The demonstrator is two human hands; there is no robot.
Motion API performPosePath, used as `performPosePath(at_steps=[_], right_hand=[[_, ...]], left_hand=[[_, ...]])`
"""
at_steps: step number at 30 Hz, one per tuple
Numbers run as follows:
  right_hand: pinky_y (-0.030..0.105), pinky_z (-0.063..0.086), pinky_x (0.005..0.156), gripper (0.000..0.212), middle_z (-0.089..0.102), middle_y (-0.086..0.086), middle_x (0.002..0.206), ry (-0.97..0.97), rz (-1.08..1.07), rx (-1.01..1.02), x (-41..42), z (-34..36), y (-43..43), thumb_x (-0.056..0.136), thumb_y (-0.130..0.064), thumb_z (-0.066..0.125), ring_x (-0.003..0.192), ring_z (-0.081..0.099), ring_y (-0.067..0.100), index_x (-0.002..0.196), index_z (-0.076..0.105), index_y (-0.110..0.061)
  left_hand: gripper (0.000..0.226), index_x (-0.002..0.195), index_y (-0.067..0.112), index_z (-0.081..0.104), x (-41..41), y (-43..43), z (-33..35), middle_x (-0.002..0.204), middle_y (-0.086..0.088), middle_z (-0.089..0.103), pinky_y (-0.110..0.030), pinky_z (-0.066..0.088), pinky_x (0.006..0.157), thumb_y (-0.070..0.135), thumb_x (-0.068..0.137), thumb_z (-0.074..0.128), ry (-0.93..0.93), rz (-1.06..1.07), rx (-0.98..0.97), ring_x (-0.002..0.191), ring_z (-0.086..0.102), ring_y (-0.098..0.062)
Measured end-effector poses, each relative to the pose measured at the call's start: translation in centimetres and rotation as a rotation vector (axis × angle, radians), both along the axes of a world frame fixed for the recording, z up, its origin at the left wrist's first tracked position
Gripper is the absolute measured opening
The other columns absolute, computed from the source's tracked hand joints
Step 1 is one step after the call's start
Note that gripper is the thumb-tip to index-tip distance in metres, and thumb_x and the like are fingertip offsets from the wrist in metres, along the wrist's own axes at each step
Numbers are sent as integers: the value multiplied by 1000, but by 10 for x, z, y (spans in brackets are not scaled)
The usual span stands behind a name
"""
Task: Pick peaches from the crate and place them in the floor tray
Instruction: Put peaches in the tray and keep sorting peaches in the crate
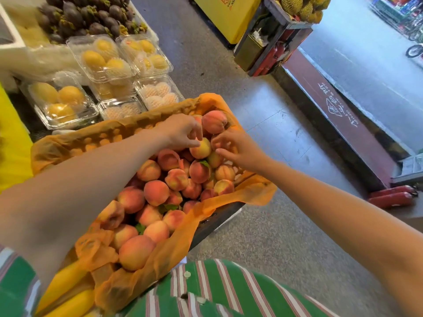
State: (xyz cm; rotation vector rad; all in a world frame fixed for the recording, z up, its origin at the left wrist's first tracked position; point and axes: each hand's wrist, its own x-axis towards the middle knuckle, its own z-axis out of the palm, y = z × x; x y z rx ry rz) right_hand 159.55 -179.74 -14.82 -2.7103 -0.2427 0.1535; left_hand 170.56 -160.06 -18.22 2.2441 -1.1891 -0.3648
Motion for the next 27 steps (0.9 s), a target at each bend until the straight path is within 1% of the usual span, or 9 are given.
performPosePath(at_steps=[3, 7, 11, 14, 16, 18, 21, 24, 27], right_hand=[[38, 52, 82, 29, 70, 7, 104, 195, 46, -23, -11, -13, 27, 86, -27, 70, 95, 63, 19, 109, 68, -10], [37, 51, 87, 44, 66, 6, 116, 356, 42, -48, -22, -42, 51, 86, -34, 70, 102, 61, 19, 123, 59, -13], [41, 48, 94, 59, 61, 7, 126, 461, -26, -34, -14, -57, 72, 87, -39, 67, 113, 57, 22, 137, 47, -16], [39, 48, 80, 57, 63, 11, 115, 470, -15, -158, -3, -71, 83, 88, -40, 65, 103, 59, 28, 134, 47, -11], [33, 40, 66, 47, 64, 10, 104, 427, -37, -211, 2, -78, 87, 87, -36, 66, 94, 61, 29, 122, 53, -7], [30, 35, 61, 46, 63, 8, 95, 388, -57, -216, 4, -83, 88, 82, -37, 71, 88, 61, 27, 112, 54, -7], [31, 41, 65, 63, 61, 7, 102, 366, -22, -274, 6, -90, 90, 70, -46, 80, 91, 58, 25, 113, 52, -9], [29, 38, 67, 62, 62, 11, 105, 333, 25, -314, 7, -91, 88, 69, -44, 80, 96, 59, 27, 115, 56, -9], [34, 47, 70, 59, 65, 9, 102, 318, 16, -206, 3, -82, 78, 69, -47, 80, 92, 60, 24, 110, 60, -10]], left_hand=[[28, 101, 19, 68, -11, 19, -3, 90, 2, 65, -30, 48, 73, 34, 77, 75, 21, -247, 366, 87, 61, -20], [46, 116, 18, 58, -15, 43, -20, 112, -6, 52, -39, 47, 82, 39, 77, 71, -234, -310, 622, 102, 51, -27], [52, 124, 13, 49, -11, 56, -27, 117, -11, 47, -38, 44, 82, 34, 81, 68, -236, -253, 577, 105, 49, -29], [38, 119, 10, 51, -9, 55, -32, 114, -12, 50, -40, 46, 82, 23, 85, 62, -197, -211, 507, 102, 51, -29], [33, 117, 11, 53, -7, 52, -36, 110, -11, 52, -39, 45, 80, 20, 86, 60, -184, -204, 486, 100, 52, -29], [31, 115, 12, 54, -4, 49, -39, 106, -9, 54, -39, 45, 78, 19, 85, 61, -183, -200, 468, 96, 53, -28], [33, 116, 13, 54, 1, 45, -40, 106, -9, 52, -38, 44, 75, 20, 84, 63, -163, -184, 469, 93, 53, -28], [49, 123, 16, 53, 4, 42, -39, 112, -10, 50, -37, 44, 77, 31, 80, 71, -126, -197, 487, 98, 54, -28], [57, 128, 19, 52, 6, 41, -40, 116, -9, 48, -38, 48, 80, 32, 78, 74, -117, -196, 489, 101, 53, -28]])
